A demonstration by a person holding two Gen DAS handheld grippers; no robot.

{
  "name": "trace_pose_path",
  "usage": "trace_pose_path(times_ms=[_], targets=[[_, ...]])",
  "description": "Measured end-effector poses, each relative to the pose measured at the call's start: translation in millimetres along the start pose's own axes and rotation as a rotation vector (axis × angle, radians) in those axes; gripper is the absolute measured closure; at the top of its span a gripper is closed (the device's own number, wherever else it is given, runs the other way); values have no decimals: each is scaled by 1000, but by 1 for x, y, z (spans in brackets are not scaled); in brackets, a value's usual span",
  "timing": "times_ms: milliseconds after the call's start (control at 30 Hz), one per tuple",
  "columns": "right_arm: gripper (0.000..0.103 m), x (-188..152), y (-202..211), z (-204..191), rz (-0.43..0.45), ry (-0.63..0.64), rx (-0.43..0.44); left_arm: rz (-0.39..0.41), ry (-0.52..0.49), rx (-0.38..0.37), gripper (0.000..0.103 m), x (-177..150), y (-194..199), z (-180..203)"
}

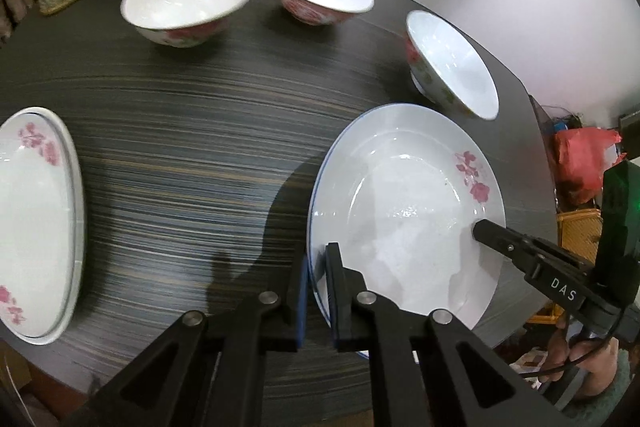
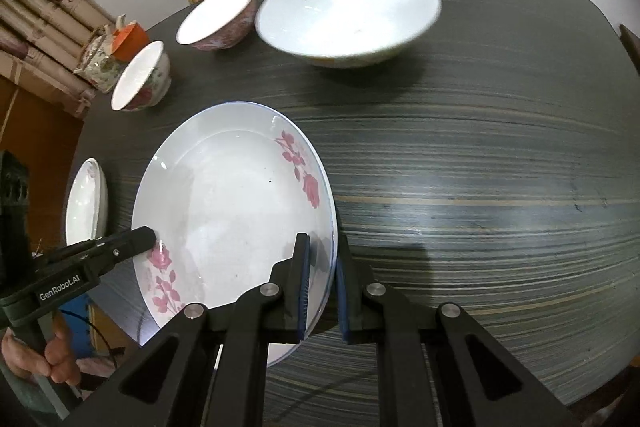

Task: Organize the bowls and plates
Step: 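Lift the gripped pink-flower plate with the left tool toward the stack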

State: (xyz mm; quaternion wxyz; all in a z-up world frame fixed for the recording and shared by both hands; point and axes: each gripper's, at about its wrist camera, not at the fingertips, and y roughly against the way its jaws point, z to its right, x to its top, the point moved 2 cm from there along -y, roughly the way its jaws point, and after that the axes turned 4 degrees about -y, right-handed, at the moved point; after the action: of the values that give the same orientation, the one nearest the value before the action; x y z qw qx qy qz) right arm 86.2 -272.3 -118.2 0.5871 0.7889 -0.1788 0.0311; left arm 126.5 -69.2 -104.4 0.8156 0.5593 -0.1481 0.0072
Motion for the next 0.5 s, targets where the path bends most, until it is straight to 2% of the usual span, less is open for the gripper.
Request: trace_pose_path(times_ms=[200,500], targets=[[91,5,0,-35,9,36,26,42,18,31,95,4,31,-33],[91,15,-10,-114,8,108,68,88,73,84,95,3,75,-98]])
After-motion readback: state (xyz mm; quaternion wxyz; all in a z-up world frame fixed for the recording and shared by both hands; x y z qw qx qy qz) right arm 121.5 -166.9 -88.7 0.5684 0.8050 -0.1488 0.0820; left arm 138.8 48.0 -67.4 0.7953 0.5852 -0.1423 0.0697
